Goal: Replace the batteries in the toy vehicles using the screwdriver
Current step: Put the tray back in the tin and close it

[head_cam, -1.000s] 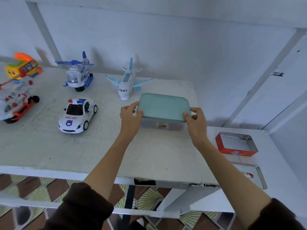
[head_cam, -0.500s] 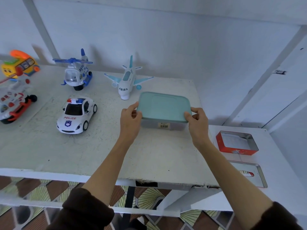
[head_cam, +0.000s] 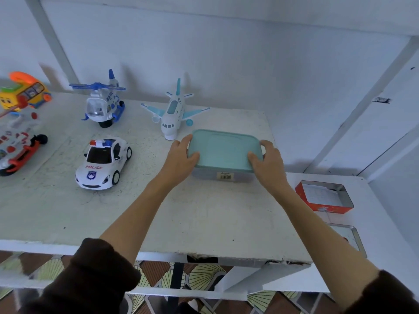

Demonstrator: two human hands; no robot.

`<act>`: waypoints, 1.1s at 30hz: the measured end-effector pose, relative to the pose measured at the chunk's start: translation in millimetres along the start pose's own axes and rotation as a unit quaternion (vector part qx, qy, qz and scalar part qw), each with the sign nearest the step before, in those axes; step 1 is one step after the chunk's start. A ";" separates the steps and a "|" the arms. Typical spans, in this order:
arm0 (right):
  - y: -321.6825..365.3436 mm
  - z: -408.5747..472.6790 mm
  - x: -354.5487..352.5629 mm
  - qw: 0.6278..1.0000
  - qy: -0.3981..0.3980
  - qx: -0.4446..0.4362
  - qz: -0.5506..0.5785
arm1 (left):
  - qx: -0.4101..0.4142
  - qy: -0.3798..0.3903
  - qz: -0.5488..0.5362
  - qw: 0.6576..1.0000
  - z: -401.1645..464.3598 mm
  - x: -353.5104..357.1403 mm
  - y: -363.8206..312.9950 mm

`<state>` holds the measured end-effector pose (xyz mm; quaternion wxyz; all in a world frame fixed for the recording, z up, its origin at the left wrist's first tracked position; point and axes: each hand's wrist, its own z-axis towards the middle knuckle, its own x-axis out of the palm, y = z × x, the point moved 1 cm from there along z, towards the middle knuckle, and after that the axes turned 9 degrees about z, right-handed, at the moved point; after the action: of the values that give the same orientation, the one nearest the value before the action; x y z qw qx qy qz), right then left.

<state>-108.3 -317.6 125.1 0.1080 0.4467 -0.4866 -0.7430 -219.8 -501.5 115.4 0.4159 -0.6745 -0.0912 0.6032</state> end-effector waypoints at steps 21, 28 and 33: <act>9.1 29.1 1.1 0.959 0.131 0.014 -0.250 | -0.025 0.114 0.019 0.993 34.3 -10.4 -1.5; 17.0 27.4 7.2 0.945 0.187 0.026 -0.266 | 0.000 0.178 0.052 0.983 33.0 -13.7 -6.9; 17.4 32.2 4.0 0.936 0.171 0.015 -0.308 | 0.005 0.195 0.046 0.980 39.4 -17.3 -8.2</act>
<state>-140.1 -308.6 141.2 -0.0516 0.6969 -0.3103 -0.6445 -256.2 -489.3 136.5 0.4004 -0.7805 0.0258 0.4794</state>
